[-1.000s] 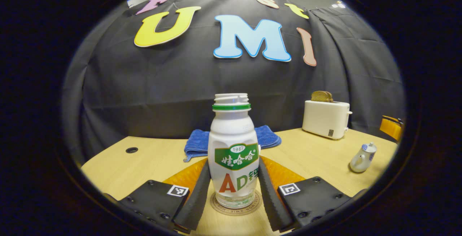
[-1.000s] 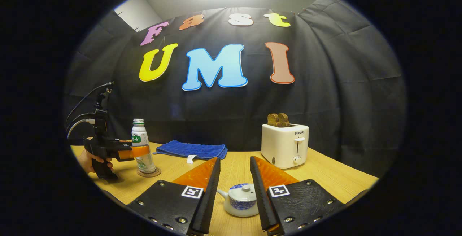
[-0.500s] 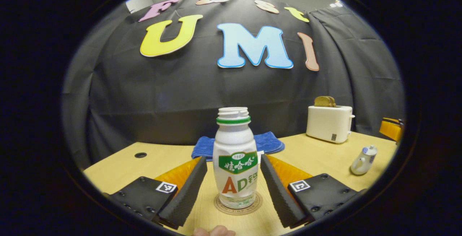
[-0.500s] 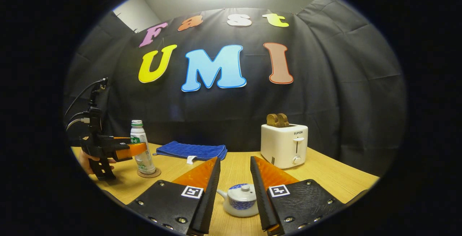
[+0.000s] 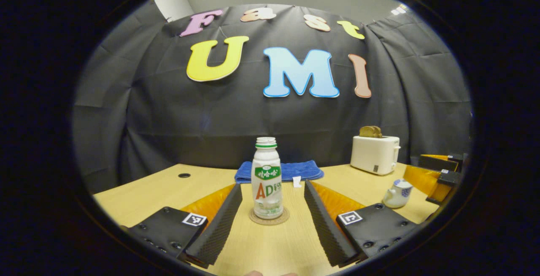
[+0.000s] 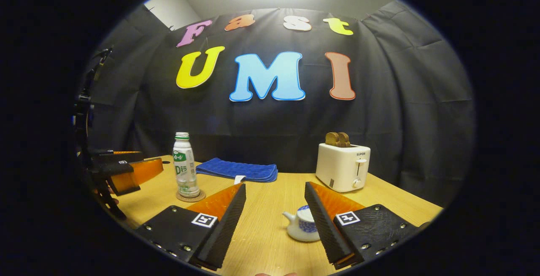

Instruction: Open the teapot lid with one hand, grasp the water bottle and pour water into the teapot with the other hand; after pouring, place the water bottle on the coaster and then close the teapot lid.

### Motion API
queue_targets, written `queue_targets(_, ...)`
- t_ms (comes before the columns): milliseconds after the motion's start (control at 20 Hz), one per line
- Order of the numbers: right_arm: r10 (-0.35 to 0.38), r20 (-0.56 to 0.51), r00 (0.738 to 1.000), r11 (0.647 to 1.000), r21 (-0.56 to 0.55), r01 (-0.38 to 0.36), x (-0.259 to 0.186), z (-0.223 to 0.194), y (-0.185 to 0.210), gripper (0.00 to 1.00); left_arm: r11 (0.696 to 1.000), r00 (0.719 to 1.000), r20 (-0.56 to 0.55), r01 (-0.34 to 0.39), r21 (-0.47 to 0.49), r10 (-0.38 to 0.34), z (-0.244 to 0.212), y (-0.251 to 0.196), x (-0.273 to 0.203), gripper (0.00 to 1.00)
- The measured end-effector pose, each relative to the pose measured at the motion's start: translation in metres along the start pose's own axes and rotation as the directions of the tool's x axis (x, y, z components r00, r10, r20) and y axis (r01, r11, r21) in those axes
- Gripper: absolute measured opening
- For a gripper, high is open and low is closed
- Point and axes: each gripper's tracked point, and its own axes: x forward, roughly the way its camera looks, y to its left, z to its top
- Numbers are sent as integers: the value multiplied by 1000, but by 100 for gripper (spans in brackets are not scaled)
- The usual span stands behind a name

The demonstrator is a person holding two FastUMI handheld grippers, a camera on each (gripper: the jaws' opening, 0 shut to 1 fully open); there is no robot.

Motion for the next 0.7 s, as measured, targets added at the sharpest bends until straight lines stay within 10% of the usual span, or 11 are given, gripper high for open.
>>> queue_targets(450,-146,-63,987,988,46,149,-64,-37,17,92,999,1000,0,-31,26,31,-28,-27,-79,100)
queue_targets(700,-72,-57,996,997,27,73,-64,-36,38,87,999,999,-5,-36,24,36,-25,-27,-78,100)
